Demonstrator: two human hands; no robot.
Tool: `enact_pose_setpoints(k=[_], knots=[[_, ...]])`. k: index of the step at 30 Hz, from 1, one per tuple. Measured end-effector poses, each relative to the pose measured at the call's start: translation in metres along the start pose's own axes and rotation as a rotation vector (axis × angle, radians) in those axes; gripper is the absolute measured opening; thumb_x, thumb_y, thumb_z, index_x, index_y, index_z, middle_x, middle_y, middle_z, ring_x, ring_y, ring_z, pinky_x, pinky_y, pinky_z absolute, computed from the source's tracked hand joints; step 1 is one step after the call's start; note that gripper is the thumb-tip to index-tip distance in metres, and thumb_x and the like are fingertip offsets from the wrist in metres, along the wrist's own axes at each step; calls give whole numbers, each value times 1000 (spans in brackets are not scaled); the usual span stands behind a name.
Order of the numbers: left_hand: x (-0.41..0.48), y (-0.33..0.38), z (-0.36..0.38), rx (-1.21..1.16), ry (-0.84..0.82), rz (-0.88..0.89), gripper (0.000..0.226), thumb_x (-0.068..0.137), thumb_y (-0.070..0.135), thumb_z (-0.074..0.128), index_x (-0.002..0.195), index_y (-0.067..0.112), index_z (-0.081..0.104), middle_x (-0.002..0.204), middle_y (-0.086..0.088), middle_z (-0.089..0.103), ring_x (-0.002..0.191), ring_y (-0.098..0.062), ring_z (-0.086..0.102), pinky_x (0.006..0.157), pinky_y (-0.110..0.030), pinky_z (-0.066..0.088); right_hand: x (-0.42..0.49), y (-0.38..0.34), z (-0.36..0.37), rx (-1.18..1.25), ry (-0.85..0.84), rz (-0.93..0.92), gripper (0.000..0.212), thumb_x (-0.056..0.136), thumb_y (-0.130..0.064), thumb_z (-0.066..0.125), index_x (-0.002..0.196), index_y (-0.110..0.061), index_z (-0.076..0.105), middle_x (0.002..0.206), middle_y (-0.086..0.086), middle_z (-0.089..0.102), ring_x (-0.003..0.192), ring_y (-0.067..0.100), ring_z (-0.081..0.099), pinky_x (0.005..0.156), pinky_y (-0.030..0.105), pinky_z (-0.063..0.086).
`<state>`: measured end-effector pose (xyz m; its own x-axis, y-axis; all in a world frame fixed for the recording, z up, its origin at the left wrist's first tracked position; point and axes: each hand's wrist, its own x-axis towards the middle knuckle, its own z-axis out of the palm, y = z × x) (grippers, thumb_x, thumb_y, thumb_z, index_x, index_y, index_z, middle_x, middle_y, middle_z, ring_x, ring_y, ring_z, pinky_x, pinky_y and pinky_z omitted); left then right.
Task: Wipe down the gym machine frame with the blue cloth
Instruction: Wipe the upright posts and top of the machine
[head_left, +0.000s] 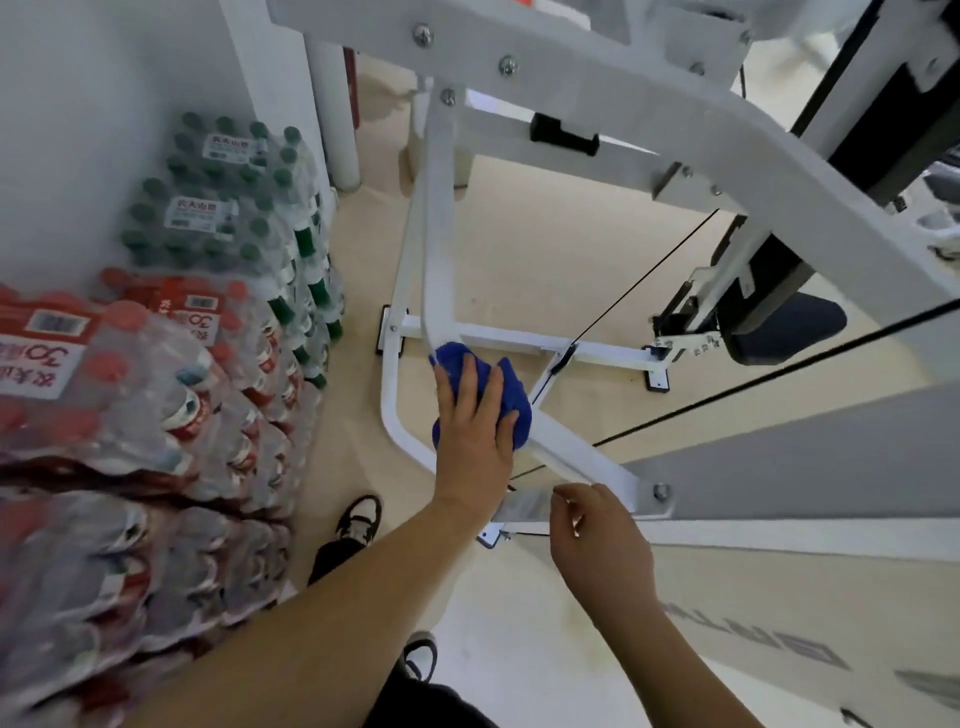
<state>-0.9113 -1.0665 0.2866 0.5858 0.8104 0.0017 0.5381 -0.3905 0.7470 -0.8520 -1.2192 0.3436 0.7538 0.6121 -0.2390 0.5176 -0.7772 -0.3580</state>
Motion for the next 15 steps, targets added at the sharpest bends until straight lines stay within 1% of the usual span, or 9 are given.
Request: enact_pose_setpoints(k=[1, 2, 3, 5, 7, 9, 11, 13, 15], knots=[[-6, 4, 3, 8, 1, -6, 56, 108, 27, 40, 161, 18, 23, 170, -6, 6, 155, -30, -14, 118, -26, -12, -4, 7, -2, 13, -20, 26, 22, 102, -37, 49, 113, -37, 67, 106, -18, 61, 91, 5, 60, 74, 28, 47], [-11, 6, 6, 6, 5, -11, 56, 108, 27, 41, 161, 17, 23, 170, -6, 6, 156, -30, -13, 120, -27, -8, -7, 14, -4, 31, -36, 47, 23, 102, -38, 49, 116, -36, 67, 108, -18, 62, 92, 5, 60, 75, 27, 46], [-18, 9, 9, -5, 6, -19, 56, 108, 27, 42, 160, 17, 25, 170, -7, 8, 156, -30, -9, 122, -29, 0, -11, 21, -6, 42, -54, 62, 25, 101, -39, 49, 119, -36, 66, 108, -17, 62, 93, 5, 61, 76, 28, 46], [-31, 10, 11, -33, 18, -5, 54, 106, 27, 48, 157, 19, 34, 168, -8, 16, 155, -30, 9, 123, -36, 20, -18, 31, -10, 43, -89, 73, 27, 101, -41, 49, 122, -35, 65, 105, -18, 62, 91, 5, 61, 79, 28, 48], [-34, 7, 7, -53, 79, 22, 49, 102, 29, 57, 149, 20, 49, 160, -10, 29, 142, -32, 31, 115, -40, 37, -24, 38, -15, 37, -89, 58, 27, 100, -41, 50, 122, -35, 66, 102, -18, 63, 91, 6, 60, 79, 28, 48], [-22, 8, 2, -84, 186, -50, 47, 96, 36, 66, 140, 19, 61, 148, -11, 40, 129, -33, 41, 106, -40, 43, -22, 40, -21, 52, -76, 53, 28, 100, -40, 50, 122, -33, 68, 103, -14, 66, 91, 8, 62, 78, 29, 49], [-15, 18, 5, -118, 197, -140, 46, 93, 37, 69, 135, 18, 64, 138, -8, 43, 121, -29, 44, 102, -39, 47, -17, 41, -27, 74, -73, 78, 30, 100, -40, 50, 122, -32, 67, 104, -12, 67, 88, 9, 61, 77, 29, 48], [-29, 33, 22, -115, 114, -77, 45, 93, 33, 69, 134, 16, 61, 131, -7, 43, 117, -27, 46, 102, -38, 48, -13, 43, -34, 75, -51, 89, 30, 100, -39, 50, 124, -32, 65, 103, -11, 66, 87, 9, 58, 76, 29, 45], [-57, 46, 44, -152, 13, 38, 43, 94, 29, 67, 135, 18, 59, 130, -7, 44, 116, -27, 48, 102, -39, 48, -10, 45, -37, 59, -33, 91, 25, 99, -37, 49, 118, -34, 64, 99, -13, 63, 86, 10, 56, 74, 29, 44]])
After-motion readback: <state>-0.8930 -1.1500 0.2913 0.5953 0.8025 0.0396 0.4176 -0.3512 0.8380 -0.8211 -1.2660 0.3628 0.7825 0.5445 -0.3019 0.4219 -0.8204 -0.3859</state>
